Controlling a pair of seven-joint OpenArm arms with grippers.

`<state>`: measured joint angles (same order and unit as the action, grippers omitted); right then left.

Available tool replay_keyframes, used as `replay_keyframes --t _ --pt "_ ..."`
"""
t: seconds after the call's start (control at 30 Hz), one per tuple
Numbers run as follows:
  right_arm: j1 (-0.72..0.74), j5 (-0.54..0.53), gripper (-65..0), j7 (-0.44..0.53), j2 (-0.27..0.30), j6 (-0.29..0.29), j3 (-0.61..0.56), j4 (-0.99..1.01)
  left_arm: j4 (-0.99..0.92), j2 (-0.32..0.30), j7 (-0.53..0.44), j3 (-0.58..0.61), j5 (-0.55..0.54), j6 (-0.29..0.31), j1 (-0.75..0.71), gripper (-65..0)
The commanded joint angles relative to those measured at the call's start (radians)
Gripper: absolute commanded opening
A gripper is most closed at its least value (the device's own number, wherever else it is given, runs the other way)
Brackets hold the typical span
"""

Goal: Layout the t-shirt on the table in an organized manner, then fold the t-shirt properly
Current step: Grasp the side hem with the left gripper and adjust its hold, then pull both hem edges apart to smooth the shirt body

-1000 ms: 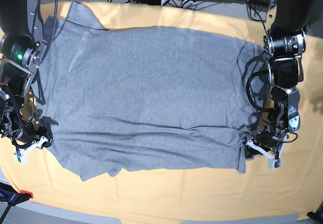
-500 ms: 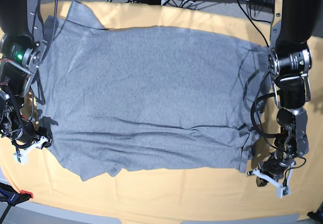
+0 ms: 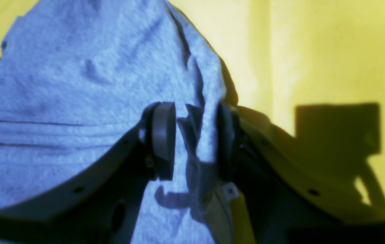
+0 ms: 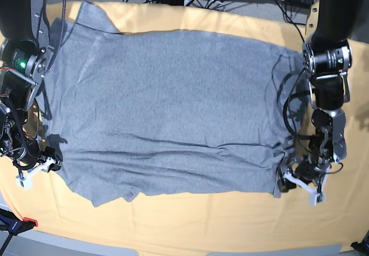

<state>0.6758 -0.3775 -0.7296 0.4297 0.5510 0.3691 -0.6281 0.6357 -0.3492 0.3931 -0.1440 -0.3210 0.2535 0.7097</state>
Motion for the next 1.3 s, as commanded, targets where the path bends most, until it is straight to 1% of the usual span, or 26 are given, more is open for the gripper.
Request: replay_keyframes --t 0.0,0.03,0.17,0.27,0.3,0.33,0.4,0.43,0.53,0.9,1.07,1.1,1.13,1.17,1.2,1.23,1.27 --pt "0.036 -0.019 -42.3 0.017 0.019 0.008 0.003 -0.020 0.016 -0.010 -0.023 -0.002 -0.012 0.004 0.025 -23.7" --pt "0.036 -0.019 -42.3 0.017 0.019 0.008 0.003 -0.020 0.016 -0.008 -0.024 -0.002 -0.012 0.004 0.013 -24.0" --pt "0.036 -0.019 -42.3 0.017 0.019 0.008 0.003 -0.020 0.016 0.006 -0.023 -0.002 -0.005 0.025 -0.019 -29.3" --pt "0.036 -0.019 -42.3 0.017 0.019 0.008 0.003 -0.020 0.016 0.018 -0.024 0.000 -0.006 0.036 -0.023 -35.7" --pt "0.036 -0.019 -42.3 0.017 0.019 0.008 0.003 -0.020 0.016 0.022 -0.024 0.000 -0.006 0.040 -0.022 -39.4" --pt "0.035 -0.019 -42.3 0.016 0.019 0.008 0.003 -0.020 0.016 0.026 -0.027 0.000 -0.006 0.039 -0.020 -44.6" --pt "0.035 -0.019 -42.3 0.009 0.019 0.009 0.003 -0.020 0.016 0.031 -0.026 0.000 -0.005 0.030 -0.016 -59.7" --pt "0.036 -0.019 -42.3 0.009 0.019 0.016 0.003 -0.020 0.016 0.032 -0.026 0.000 -0.005 0.013 -0.016 -65.0" --pt "0.035 -0.019 -42.3 0.009 0.019 0.035 0.003 -0.020 0.017 0.030 -0.026 0.000 -0.006 -0.007 -0.004 -65.0" --pt "0.036 -0.019 -42.3 0.015 0.019 0.037 0.003 -0.020 0.017 0.027 -0.049 0.000 -0.006 -0.006 0.152 -65.0" --pt "0.036 -0.019 -42.2 0.092 0.020 0.037 0.003 -0.020 0.017 0.029 -0.047 0.000 -0.006 -0.005 0.169 -65.0" --pt "0.036 -0.018 -40.6 0.106 0.019 0.037 0.003 -0.020 0.017 0.030 -0.044 0.000 -0.006 -0.006 0.166 -65.0" --pt "0.036 -0.016 -36.6 0.117 0.020 0.037 0.003 -0.020 0.016 0.031 -0.042 0.000 -0.006 -0.006 0.164 -65.0" --pt "0.036 -0.010 -30.9 0.132 0.020 0.035 0.003 -0.020 0.016 0.031 -0.040 0.000 -0.006 -0.005 0.160 -65.0" --pt "0.036 -0.006 -25.3 0.141 0.019 0.024 0.003 -0.020 0.016 0.031 -0.040 0.000 -0.006 -0.005 0.154 -65.0" --pt "0.036 0.005 -21.2 0.151 0.019 0.004 0.003 -0.020 0.016 0.030 -0.040 0.000 -0.006 -0.004 0.149 -65.0" --pt "0.036 0.023 -19.3 0.163 0.019 -0.021 0.003 -0.020 0.016 0.029 -0.040 0.000 -0.006 -0.003 0.142 -65.0"
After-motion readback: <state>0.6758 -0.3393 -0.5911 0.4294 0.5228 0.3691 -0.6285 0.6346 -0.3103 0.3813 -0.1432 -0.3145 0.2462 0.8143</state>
